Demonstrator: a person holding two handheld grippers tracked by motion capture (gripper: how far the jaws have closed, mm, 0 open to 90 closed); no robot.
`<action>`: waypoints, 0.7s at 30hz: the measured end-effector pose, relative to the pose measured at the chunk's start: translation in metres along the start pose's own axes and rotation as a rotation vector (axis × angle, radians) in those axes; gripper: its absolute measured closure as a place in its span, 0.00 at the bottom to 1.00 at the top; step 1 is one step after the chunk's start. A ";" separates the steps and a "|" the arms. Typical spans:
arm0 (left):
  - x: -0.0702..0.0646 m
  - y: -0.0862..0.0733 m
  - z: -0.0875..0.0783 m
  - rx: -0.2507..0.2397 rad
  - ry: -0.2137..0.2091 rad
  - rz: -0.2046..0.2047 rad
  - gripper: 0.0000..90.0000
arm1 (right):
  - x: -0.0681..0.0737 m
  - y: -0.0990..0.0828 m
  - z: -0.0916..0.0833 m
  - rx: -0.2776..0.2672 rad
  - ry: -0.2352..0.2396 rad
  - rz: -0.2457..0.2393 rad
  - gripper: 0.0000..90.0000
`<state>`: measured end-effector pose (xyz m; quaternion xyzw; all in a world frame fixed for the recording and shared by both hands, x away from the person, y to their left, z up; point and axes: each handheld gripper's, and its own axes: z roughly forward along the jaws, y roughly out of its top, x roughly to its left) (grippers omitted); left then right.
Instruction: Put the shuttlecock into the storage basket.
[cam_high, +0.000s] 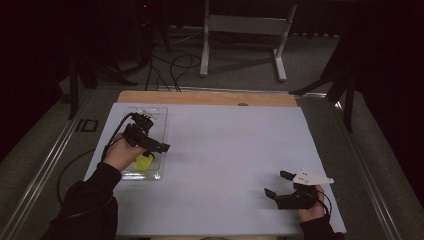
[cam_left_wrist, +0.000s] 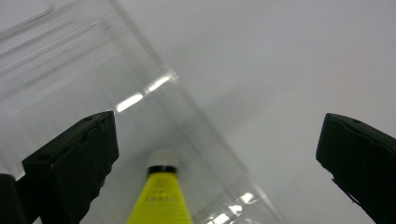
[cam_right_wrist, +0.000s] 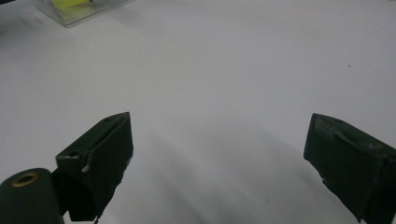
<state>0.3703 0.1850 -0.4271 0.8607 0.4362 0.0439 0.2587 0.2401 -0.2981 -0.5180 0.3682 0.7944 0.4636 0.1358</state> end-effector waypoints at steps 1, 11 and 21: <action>0.000 0.000 0.000 0.000 0.000 0.000 0.00 | 0.000 0.000 0.000 0.000 0.000 0.000 0.09; -0.016 0.004 0.001 -0.070 -0.059 0.112 0.00 | 0.000 0.000 0.000 -0.001 -0.005 -0.001 0.09; -0.042 0.013 0.000 -0.132 -0.125 0.185 0.00 | 0.000 0.000 0.000 0.000 -0.008 -0.004 0.09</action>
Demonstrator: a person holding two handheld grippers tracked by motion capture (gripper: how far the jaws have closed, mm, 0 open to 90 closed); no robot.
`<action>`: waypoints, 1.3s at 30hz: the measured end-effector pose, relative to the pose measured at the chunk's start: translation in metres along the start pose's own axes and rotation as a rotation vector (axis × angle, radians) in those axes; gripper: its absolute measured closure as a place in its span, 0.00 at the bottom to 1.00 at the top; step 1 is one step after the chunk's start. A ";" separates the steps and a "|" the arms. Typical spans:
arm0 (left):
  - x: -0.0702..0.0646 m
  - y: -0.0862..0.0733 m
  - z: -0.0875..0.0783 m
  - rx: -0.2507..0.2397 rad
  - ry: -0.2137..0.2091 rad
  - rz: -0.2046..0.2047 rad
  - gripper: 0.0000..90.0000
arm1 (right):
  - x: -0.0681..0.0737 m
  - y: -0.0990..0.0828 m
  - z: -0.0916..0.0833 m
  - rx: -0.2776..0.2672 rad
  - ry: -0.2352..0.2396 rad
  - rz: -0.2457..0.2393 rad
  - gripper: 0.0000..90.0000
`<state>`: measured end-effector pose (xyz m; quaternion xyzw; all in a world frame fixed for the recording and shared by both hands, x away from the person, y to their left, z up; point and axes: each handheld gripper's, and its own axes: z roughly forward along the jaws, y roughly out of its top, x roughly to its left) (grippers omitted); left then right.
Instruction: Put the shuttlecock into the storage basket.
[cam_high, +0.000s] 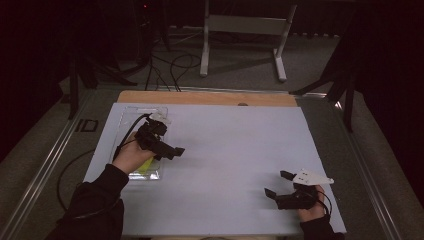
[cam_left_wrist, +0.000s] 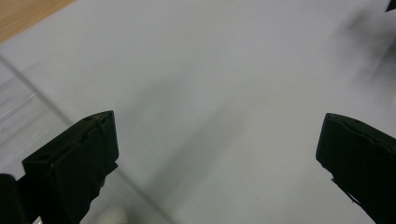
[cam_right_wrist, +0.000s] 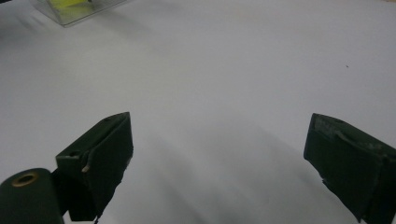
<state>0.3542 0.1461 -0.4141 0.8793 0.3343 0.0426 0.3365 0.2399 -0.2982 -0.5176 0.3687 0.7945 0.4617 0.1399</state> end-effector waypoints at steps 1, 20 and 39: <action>-0.002 0.001 0.001 -0.002 -0.005 0.005 0.00 | 0.000 0.000 0.000 -0.001 0.001 0.000 0.09; -0.045 0.014 0.026 -0.061 -0.126 0.136 0.00 | 0.000 0.000 -0.001 -0.006 0.007 0.000 0.09; -0.072 -0.011 0.056 -0.051 -0.217 0.197 0.00 | 0.000 0.000 0.000 -0.005 0.010 -0.002 0.09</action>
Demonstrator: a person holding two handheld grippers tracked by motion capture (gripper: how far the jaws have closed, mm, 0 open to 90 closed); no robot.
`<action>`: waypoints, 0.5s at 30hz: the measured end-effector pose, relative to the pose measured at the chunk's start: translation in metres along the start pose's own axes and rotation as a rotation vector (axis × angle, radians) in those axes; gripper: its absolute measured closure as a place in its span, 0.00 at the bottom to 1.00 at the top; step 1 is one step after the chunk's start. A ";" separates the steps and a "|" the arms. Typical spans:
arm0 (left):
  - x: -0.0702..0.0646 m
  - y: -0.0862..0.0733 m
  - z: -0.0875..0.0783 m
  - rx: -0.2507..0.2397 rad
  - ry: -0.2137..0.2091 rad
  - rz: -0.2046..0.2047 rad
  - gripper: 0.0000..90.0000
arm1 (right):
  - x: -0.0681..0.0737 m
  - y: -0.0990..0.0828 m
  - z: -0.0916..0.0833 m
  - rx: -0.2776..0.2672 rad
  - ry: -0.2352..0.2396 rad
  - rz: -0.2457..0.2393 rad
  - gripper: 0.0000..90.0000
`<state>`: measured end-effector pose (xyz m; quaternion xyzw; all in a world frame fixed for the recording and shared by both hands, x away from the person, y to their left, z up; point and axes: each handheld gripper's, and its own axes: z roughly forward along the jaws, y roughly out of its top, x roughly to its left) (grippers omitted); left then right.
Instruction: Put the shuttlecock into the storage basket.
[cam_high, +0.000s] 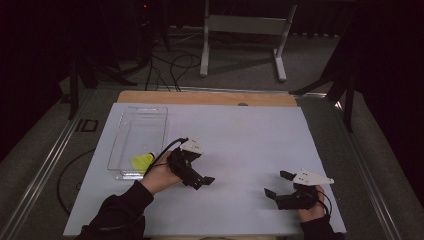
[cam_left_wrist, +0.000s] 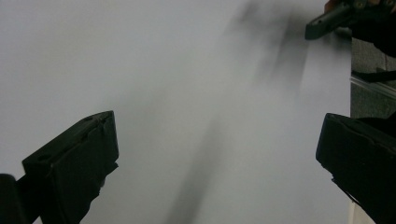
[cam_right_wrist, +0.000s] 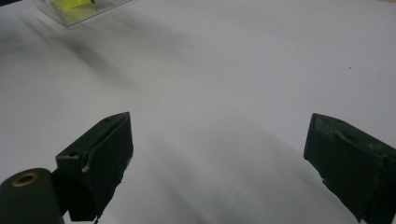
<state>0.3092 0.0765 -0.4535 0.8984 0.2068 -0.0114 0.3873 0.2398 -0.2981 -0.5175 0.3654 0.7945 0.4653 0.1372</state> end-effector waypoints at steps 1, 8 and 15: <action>-0.001 -0.002 0.001 -0.003 -0.004 -0.007 0.00 | 0.000 0.000 0.000 0.000 0.001 -0.001 0.09; -0.007 -0.017 0.007 0.022 -0.013 0.006 0.00 | 0.000 0.000 0.000 0.002 0.001 -0.001 0.09; -0.011 -0.036 0.007 0.012 -0.023 -0.017 0.00 | 0.001 0.000 0.000 0.005 0.003 0.001 0.09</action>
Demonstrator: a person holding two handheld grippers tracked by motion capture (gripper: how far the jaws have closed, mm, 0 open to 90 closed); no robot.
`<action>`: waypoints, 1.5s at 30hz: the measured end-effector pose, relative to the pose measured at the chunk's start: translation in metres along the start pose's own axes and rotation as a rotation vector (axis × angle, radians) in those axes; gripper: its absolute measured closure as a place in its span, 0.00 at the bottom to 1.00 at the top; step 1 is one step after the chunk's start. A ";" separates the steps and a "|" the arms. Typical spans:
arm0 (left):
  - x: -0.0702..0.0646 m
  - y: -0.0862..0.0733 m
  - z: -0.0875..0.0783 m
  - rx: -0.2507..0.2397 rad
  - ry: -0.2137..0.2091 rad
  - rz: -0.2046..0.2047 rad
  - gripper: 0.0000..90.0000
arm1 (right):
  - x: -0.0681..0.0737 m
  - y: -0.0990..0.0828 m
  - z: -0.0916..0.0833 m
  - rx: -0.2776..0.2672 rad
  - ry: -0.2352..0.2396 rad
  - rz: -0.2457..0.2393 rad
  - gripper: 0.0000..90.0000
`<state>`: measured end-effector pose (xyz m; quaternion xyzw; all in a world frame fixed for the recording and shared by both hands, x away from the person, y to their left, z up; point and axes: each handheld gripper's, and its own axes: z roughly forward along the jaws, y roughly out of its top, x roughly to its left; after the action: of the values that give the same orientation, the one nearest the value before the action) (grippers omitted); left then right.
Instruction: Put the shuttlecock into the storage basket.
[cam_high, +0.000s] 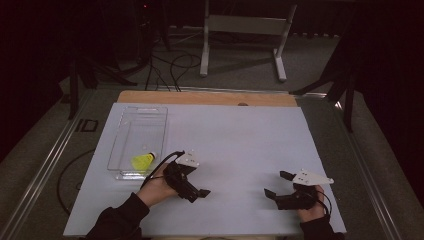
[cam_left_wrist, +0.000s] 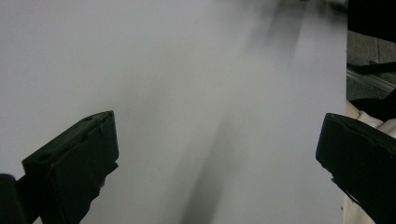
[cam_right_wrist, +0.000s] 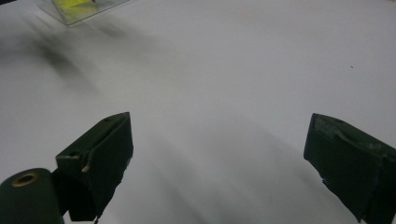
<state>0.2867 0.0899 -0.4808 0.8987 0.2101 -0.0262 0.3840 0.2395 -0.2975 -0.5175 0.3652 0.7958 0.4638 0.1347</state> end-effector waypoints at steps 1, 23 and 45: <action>-0.001 -0.003 -0.001 -0.004 0.002 -0.006 0.00 | 0.000 0.000 0.000 0.001 0.000 0.001 0.09; -0.010 -0.058 -0.022 -0.070 -0.013 -0.031 0.00 | 0.001 0.000 0.002 0.012 0.006 -0.004 0.09; -0.008 -0.108 -0.049 -0.126 0.137 -0.131 0.00 | 0.001 0.000 0.003 0.022 0.009 -0.006 0.09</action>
<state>0.2310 0.1885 -0.5184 0.8569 0.2952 0.0235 0.4220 0.2400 -0.2950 -0.5192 0.3620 0.8026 0.4563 0.1284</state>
